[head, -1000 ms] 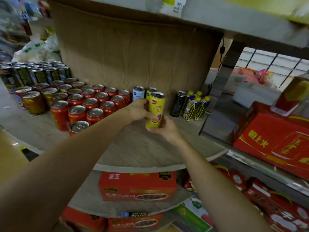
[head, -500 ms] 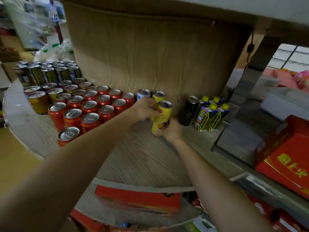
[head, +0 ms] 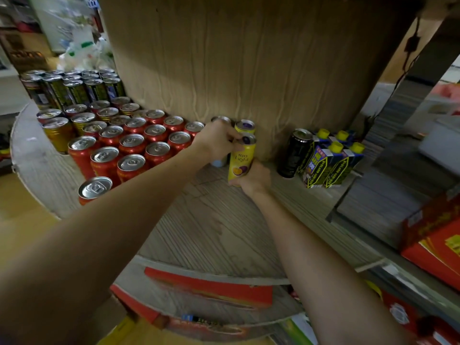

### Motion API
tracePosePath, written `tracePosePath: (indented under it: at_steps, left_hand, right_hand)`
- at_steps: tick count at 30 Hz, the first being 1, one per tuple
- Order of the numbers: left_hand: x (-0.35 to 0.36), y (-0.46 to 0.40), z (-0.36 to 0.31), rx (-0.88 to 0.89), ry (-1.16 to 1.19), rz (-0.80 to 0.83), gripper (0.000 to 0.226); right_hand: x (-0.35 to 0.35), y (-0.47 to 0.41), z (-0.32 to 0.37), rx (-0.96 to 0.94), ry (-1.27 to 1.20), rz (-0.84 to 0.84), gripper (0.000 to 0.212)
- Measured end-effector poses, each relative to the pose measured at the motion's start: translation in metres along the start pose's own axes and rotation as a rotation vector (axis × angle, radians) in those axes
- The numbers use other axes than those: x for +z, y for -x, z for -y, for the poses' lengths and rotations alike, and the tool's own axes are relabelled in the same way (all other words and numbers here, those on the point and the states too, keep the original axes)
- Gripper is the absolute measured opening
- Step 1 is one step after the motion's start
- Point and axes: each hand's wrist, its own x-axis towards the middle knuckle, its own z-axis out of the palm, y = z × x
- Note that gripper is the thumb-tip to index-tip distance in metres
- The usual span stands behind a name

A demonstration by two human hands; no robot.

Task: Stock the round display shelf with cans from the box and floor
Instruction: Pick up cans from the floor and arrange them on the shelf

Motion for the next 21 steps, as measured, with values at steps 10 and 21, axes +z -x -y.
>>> tracePosePath:
  at_steps: [10, 21]
  left_hand:
    - [0.01, 0.006, 0.001, -0.039, -0.076, -0.049, 0.033]
    - [-0.014, 0.057, 0.036, 0.004, 0.086, -0.005, 0.025]
  right_hand:
    - [0.011, -0.014, 0.008, 0.073, 0.091, -0.011, 0.076]
    - [0.014, 0.003, 0.007, 0.157, -0.097, -0.089, 0.088]
